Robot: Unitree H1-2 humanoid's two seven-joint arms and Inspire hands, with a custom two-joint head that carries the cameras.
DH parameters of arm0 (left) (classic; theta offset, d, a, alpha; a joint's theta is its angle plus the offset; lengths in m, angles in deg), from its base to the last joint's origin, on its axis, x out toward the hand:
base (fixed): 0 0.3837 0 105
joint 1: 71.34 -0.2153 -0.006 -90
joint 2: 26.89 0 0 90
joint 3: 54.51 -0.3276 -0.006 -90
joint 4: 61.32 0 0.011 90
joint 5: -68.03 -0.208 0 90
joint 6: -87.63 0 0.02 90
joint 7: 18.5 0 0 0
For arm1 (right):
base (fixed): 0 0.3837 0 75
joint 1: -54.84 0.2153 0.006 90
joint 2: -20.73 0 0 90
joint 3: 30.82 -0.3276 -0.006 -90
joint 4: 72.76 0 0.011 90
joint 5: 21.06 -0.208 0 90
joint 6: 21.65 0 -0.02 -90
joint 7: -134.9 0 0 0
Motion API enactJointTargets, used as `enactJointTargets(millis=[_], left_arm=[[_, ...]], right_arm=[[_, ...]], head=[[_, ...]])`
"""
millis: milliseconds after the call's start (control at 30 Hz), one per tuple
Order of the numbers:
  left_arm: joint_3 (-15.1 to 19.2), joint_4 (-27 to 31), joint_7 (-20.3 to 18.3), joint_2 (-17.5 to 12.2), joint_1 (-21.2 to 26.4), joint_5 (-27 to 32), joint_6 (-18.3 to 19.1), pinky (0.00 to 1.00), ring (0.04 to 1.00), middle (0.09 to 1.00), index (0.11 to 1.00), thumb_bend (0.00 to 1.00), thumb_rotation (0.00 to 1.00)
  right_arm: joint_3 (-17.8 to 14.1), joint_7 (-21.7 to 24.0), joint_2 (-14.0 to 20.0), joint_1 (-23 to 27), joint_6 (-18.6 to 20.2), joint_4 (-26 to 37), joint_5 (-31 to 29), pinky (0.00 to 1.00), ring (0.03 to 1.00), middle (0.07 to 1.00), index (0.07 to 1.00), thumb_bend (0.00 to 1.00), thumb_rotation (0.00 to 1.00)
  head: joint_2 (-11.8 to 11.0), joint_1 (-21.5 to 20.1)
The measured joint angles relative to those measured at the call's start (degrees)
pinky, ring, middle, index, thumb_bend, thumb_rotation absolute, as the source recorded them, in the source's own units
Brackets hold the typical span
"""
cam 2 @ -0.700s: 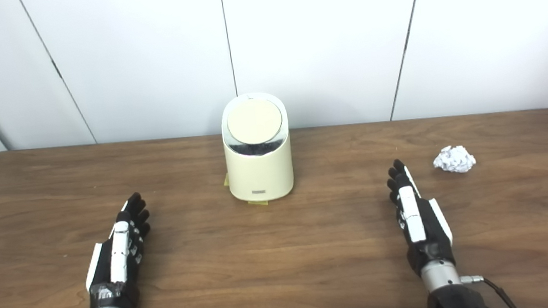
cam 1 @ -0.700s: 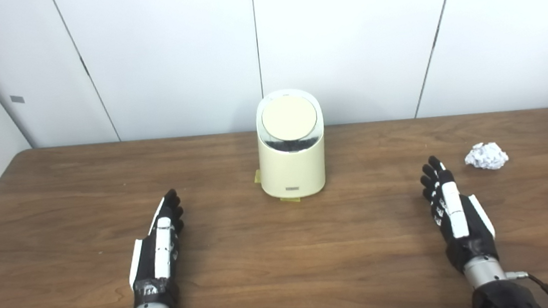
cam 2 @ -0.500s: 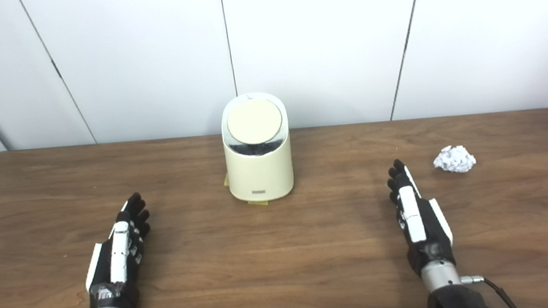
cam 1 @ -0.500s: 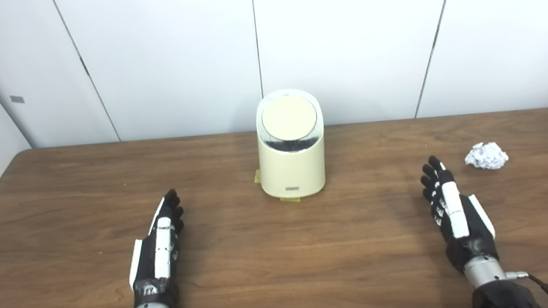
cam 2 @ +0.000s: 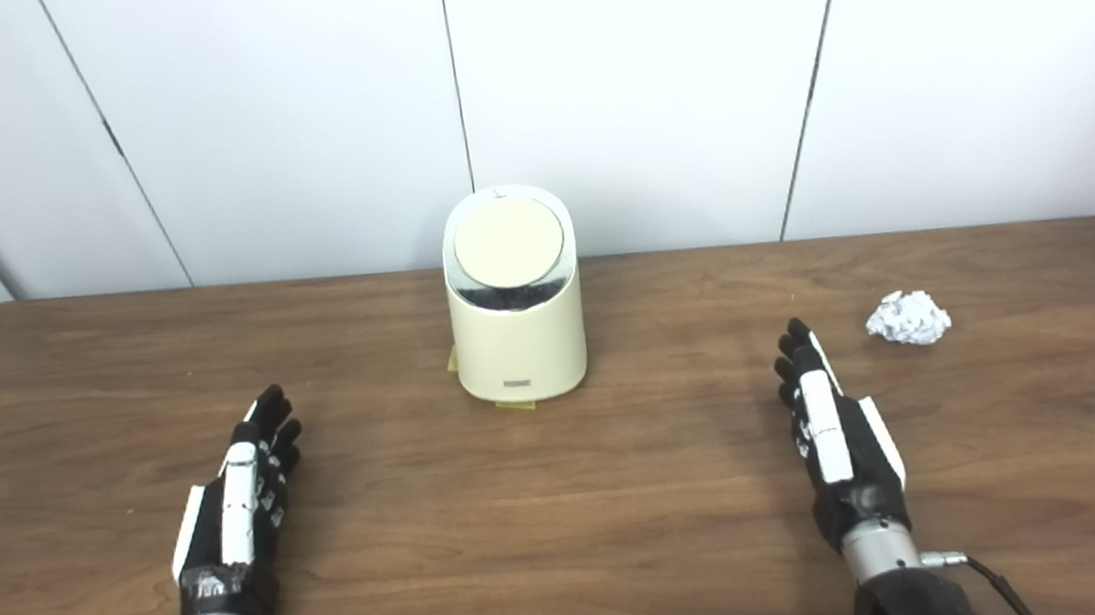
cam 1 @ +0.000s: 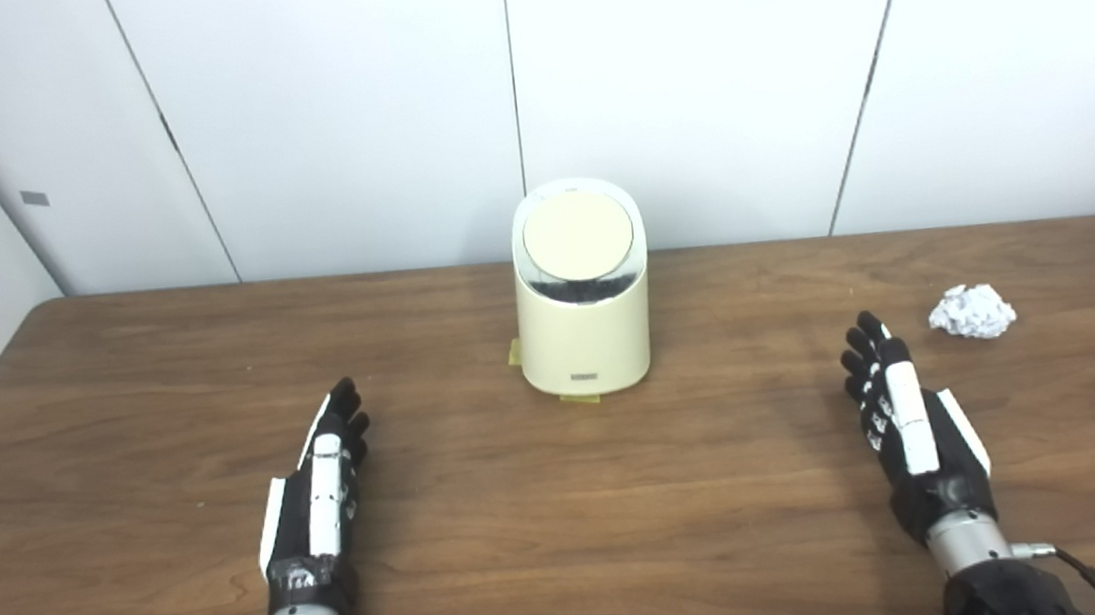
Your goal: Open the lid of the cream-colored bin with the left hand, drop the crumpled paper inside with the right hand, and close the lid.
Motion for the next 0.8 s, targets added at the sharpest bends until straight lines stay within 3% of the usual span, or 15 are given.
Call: enactJointTargets(millis=[67,100,200,267,400,567,667,800], left_arm=[[-0.04,0.06,-0.05,-0.02,-0.01,0.0,0.05,1.0,0.995,0.991,0.999,0.45,0.96],[-0.11,0.24,-0.11,-0.07,-0.02,-0.02,0.35,1.0,0.998,0.995,1.0,0.46,0.88],[-0.62,1.67,-0.08,-0.8,-0.02,-1.17,2.54,0.99,0.987,0.98,1.0,0.52,0.66],[-1.36,2.63,0.7,-1.58,0.26,-4.8,3.7,0.97,0.956,0.948,0.989,0.61,0.53],[-1.06,4.89,3.25,-2.13,3.79,-10.28,9.75,0.95,0.924,0.925,0.964,0.78,0.42],[-1.91,8.46,4.22,-3.12,16.0,-15.79,19.74,0.94,0.917,0.918,0.957,0.86,0.43],[-3.47,8.29,0.02,-5.17,22.94,-19.71,21.55,0.9,0.92,0.934,0.977,0.87,0.41],[-3.3,5.73,-10.38,-5.64,30.23,-28.28,21.55,0.87,0.942,0.955,0.988,0.88,0.32]], right_arm=[[0.04,-0.02,0.0,0.0,0.0,0.0,0.08,1.0,0.985,0.995,1.0,0.57,0.98],[0.09,-0.03,0.0,0.0,0.0,0.0,0.19,1.0,0.985,0.994,1.0,0.57,0.98],[0.14,-0.05,-0.02,-0.04,0.0,0.07,0.32,1.0,0.986,0.996,1.0,0.56,0.98],[0.11,-0.05,-0.03,-0.14,0.0,0.16,0.24,1.0,0.987,0.999,1.0,0.55,0.98],[-0.02,-0.04,-0.2,-0.39,-0.05,0.29,-0.38,1.0,0.991,1.0,1.0,0.55,0.99],[0.04,-0.03,-0.25,-0.37,-0.26,0.2,-0.57,1.0,0.99,1.0,1.0,0.56,1.0],[0.15,-0.02,-0.45,-0.2,-0.54,-0.03,-0.59,1.0,0.99,0.996,1.0,0.55,1.0],[0.16,-0.03,-0.66,-0.14,-0.79,-0.21,-0.41,1.0,0.989,0.995,1.0,0.54,1.0]], head=[[-0.35,0.0],[-1.49,0.52],[-1.93,0.88],[-2.02,0.88],[-2.29,0.7],[-2.73,0.0],[-2.73,0.0],[-2.82,-0.09]])
